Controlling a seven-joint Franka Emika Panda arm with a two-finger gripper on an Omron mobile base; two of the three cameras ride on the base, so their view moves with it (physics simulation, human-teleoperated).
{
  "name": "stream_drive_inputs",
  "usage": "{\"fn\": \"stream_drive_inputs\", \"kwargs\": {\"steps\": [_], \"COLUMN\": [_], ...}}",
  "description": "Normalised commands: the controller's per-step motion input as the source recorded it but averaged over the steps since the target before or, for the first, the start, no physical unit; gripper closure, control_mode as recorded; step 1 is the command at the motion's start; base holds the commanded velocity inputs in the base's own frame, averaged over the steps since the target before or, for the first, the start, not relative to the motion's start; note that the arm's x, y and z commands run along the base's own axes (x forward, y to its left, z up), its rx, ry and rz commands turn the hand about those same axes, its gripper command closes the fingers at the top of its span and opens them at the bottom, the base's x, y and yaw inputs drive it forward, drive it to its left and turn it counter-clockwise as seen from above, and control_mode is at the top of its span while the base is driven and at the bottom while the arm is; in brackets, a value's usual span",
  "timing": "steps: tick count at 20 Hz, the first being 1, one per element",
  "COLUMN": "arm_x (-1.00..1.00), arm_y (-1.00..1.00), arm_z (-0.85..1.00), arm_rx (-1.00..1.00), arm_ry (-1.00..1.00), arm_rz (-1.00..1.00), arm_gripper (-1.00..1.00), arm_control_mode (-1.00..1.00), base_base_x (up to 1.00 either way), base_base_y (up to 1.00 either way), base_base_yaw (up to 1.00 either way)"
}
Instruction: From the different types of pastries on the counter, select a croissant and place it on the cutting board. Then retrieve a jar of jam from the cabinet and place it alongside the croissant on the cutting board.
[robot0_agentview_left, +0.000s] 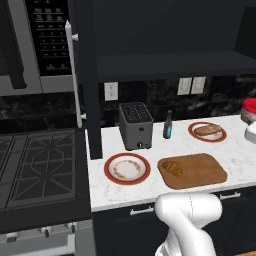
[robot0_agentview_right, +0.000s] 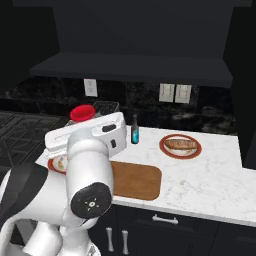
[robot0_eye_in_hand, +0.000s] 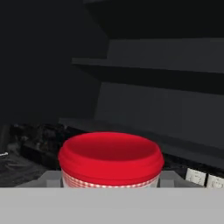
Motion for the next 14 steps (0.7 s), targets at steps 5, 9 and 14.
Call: {"fn": "stream_drive_inputs", "kwargs": {"steps": [5,9,14], "arm_x": [-0.75,0.0,0.32], "arm_y": [-0.41,-0.16,0.5], "arm_z": [-1.0,-1.0,-1.0], "arm_rx": [0.0,0.0,0.0], "arm_ry": [-0.11,-0.22,-0.28], "arm_rz": [-0.41,-0.12,0.12], "arm_gripper": [1.0,1.0,1.0], "arm_control_mode": [-1.0,-1.0,-1.0], "base_base_x": [0.0,0.0,0.0], "base_base_y": [0.0,0.0,0.0], "base_base_yaw": [0.0,0.0,0.0]}}
